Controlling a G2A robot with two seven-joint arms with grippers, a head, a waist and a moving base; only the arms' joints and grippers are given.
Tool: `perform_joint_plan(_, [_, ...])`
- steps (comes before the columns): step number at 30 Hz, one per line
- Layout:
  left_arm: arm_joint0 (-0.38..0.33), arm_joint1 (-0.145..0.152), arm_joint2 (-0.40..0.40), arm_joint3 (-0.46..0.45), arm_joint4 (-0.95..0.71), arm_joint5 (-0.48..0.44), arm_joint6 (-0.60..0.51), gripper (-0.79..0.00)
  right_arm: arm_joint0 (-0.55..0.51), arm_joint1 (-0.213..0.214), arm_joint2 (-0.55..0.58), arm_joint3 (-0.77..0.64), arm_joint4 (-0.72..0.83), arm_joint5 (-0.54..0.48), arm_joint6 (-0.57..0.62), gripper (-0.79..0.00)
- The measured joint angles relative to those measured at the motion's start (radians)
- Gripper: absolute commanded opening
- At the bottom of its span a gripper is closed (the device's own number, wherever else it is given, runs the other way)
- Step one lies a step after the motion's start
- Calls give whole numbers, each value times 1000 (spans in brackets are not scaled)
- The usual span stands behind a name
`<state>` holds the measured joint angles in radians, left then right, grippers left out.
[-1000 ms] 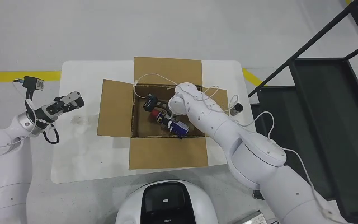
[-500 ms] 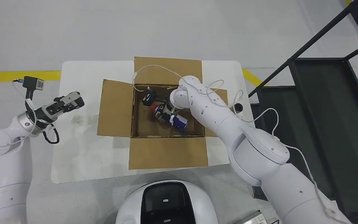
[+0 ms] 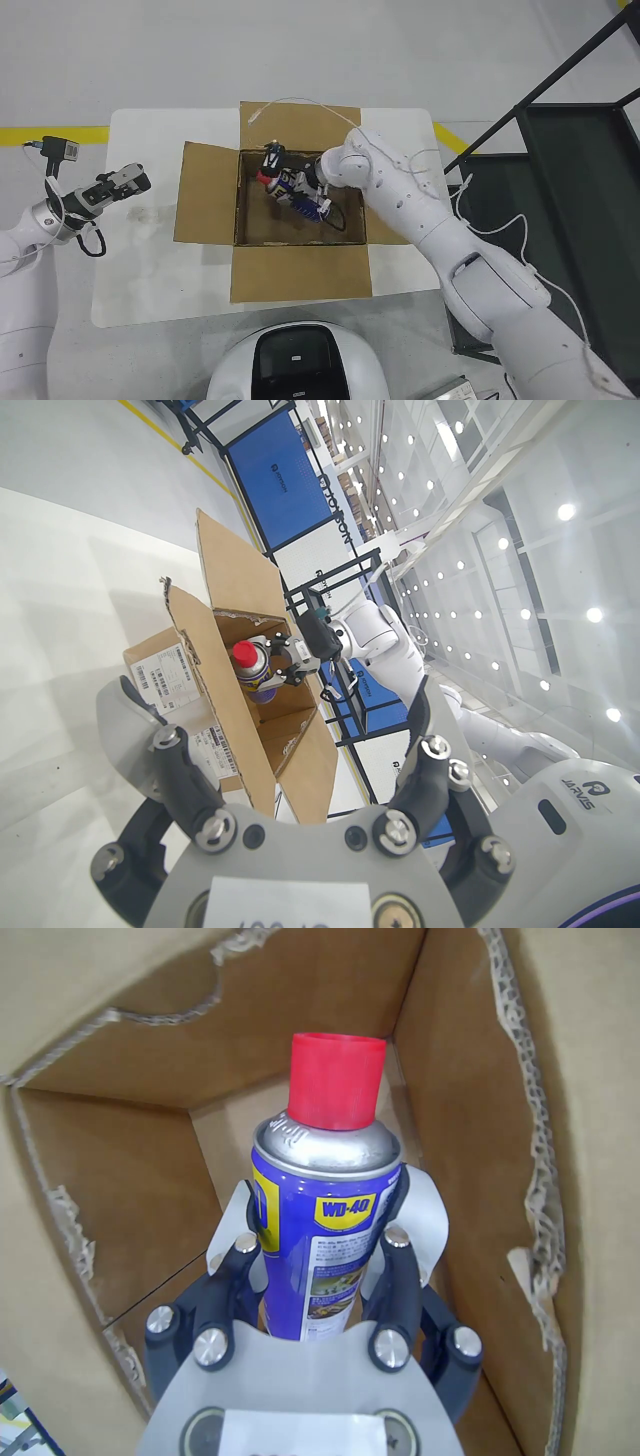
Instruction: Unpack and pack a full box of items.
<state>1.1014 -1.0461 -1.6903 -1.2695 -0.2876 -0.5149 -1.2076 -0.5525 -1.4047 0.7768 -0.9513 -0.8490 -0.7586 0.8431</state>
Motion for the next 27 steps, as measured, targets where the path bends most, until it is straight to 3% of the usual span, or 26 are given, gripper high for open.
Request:
perform_joint_plan(6, [0, 0, 0, 0, 0, 0, 0, 0, -207, 103, 205, -317, -16, -118, -10, -785])
perform_joint_plan(10, [0, 0, 0, 0, 0, 0, 0, 0, -350, 148, 343, -496, -43, -168, -99, -785])
perform_joint_plan(19, [0, 0, 0, 0, 0, 0, 0, 0, -561, 195, 564, -654, -132, -250, -407, -785])
perform_joint_plan(27, [0, 0, 0, 0, 0, 0, 0, 0, -735, 221, 713, -723, -277, -254, -701, -785])
